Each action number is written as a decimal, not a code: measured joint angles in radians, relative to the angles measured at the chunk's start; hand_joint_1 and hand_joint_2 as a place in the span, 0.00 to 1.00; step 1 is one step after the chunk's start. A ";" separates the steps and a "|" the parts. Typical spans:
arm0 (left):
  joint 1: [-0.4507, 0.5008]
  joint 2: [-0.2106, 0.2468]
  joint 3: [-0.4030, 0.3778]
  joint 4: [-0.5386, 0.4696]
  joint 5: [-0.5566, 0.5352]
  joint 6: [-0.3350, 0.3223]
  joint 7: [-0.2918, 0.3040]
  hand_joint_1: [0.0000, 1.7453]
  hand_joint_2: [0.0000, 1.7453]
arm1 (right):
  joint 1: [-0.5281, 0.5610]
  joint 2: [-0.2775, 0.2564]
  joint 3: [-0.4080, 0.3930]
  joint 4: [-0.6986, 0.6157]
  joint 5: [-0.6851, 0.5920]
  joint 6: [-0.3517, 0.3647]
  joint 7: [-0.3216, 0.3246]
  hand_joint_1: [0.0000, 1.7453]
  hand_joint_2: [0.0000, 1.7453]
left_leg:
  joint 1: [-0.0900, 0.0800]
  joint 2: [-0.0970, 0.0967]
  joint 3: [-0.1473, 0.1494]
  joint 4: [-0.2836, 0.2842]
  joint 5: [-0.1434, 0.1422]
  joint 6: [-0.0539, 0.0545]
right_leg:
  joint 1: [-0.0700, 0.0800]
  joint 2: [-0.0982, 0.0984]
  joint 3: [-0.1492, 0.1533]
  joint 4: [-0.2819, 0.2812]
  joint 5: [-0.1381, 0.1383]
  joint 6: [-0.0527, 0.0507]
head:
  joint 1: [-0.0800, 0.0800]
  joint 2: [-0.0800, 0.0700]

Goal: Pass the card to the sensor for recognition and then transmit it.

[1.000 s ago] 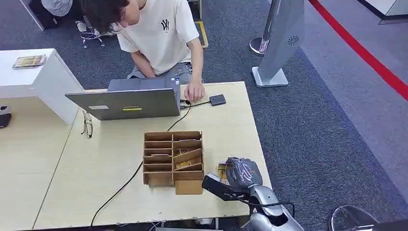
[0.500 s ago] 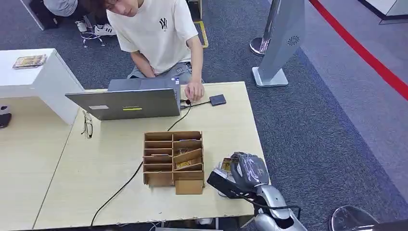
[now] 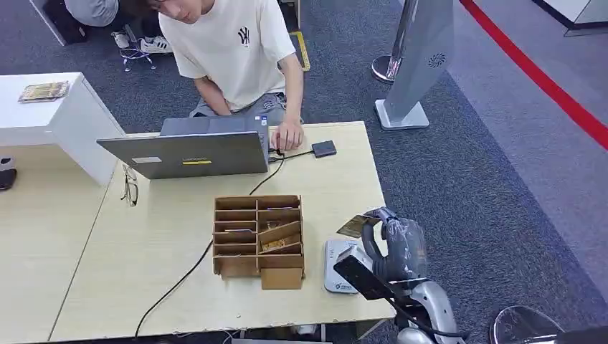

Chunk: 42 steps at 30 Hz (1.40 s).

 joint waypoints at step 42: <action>0.000 0.043 -0.029 -0.008 -0.197 -0.095 0.020 0.00 0.00 | -0.720 0.104 0.084 0.518 0.123 -0.023 -0.029 1.00 1.00 | 0.000 -0.001 0.000 0.000 0.004 -0.002 | 0.000 0.000 0.000 0.001 0.003 -0.001 | 0.000 0.000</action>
